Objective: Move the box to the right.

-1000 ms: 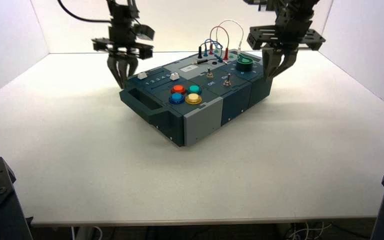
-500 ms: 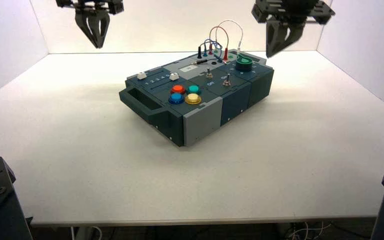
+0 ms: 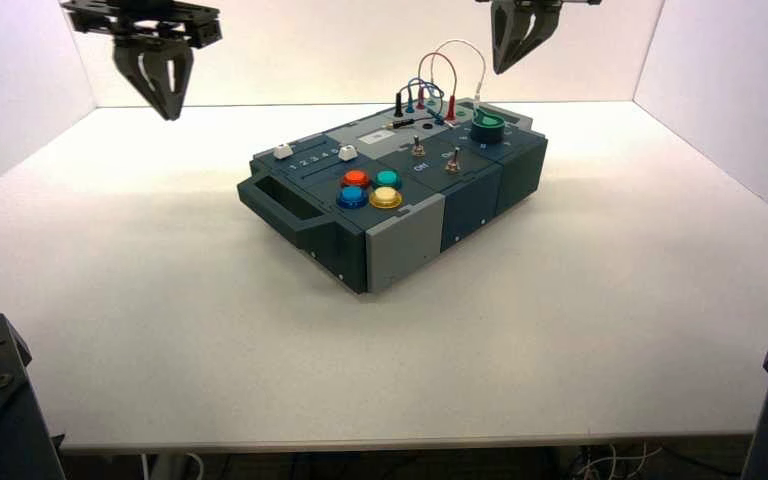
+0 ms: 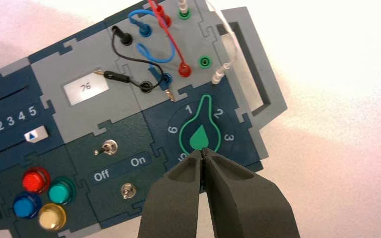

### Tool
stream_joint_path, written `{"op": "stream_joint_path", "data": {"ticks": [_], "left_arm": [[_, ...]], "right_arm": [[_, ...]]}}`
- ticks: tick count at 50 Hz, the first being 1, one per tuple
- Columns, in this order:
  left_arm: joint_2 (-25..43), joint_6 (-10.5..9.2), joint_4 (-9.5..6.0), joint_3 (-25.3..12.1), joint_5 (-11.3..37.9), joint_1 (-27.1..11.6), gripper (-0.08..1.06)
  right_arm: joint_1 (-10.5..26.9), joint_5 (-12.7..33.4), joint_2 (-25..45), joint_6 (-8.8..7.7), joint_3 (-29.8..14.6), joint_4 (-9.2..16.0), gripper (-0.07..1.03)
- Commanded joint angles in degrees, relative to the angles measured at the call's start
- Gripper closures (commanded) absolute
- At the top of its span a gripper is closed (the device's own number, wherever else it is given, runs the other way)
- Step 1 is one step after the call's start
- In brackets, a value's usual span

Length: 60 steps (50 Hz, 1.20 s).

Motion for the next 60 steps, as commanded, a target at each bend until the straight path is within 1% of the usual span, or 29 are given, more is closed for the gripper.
{"op": "stream_joint_path", "data": {"ticks": [1, 7, 11, 12, 14, 16, 17, 18, 20, 21, 22, 24, 26, 31, 37, 46, 52, 60], "left_arm": [[-6.9, -0.09, -0.62, 1.8, -1.2, -0.3, 0.9], [-12.1, -0.26, -1.14, 3.2, -1.4, -0.4, 0.85], [-14.2, -0.35, -1.49, 3.8, -1.3, -0.5, 0.81], [-14.4, -0.44, -1.58, 3.9, -1.2, -0.6, 0.8], [-14.8, -0.7, -2.29, 4.0, -0.8, -1.0, 0.74], [-14.9, -0.7, -2.81, 4.1, -0.8, -1.5, 0.68], [-14.9, -0.7, -2.99, 4.2, -0.8, -1.9, 0.64], [-15.0, -0.7, -3.16, 4.5, -0.8, -2.4, 0.6], [-15.1, -0.79, -3.16, 5.0, -0.8, -3.4, 0.53], [-15.1, -0.7, -3.16, 5.2, -0.7, -3.7, 0.51], [-15.1, -0.7, -3.16, 5.6, -0.8, -4.3, 0.49], [-15.1, -0.7, -3.16, 6.2, -0.9, -5.3, 0.48], [-15.2, -0.7, -3.16, 7.0, -1.4, -6.3, 0.48], [-15.3, -0.7, -3.16, 9.3, -3.7, -8.4, 0.48], [-15.3, -0.79, -3.16, 11.2, -6.1, -9.5, 0.48], [-15.4, -0.79, -3.25, 11.4, -6.8, -10.3, 0.48], [-15.8, -0.79, -3.16, 11.4, -7.4, -10.5, 0.48], [-16.2, -0.53, -3.16, 11.2, -7.6, -11.1, 0.48]], "right_arm": [[0.6, -1.0, -4.0, -0.09, 1.2, 0.0, 0.98], [1.3, -2.0, -8.6, -0.35, 4.8, -0.1, 0.98], [2.2, -2.6, -12.2, -0.53, 7.3, -0.1, 0.97], [2.4, -2.7, -13.2, -0.53, 8.0, 0.0, 0.95], [2.9, -2.9, -14.8, -0.53, 9.0, 0.0, 0.91], [3.6, -2.9, -16.5, -0.53, 10.3, 0.0, 0.81], [4.0, -2.9, -17.5, -0.44, 10.9, 0.0, 0.74], [4.3, -2.8, -17.9, -0.35, 11.3, 0.0, 0.7], [5.4, -2.6, -19.8, -0.18, 12.6, 0.2, 0.54], [6.0, -2.5, -20.7, 0.0, 13.2, 0.2, 0.47], [6.6, -2.2, -21.5, 0.26, 13.8, 0.2, 0.41], [7.2, -1.9, -22.9, 0.97, 14.9, 0.4, 0.39], [8.2, -1.8, -24.5, 1.58, 16.2, 0.4, 0.39], [9.0, -1.4, -27.7, 2.81, 18.8, 0.7, 0.39], [9.0, -1.1, -31.7, 3.6, 21.9, 1.8, 0.41], [9.0, -1.1, -36.1, 3.78, 24.3, 3.0, 0.48], [9.0, -1.1, -37.8, 3.78, 25.3, 3.5, 0.48], [9.0, -1.1, -38.7, 3.6, 26.2, 3.5, 0.48]]}}
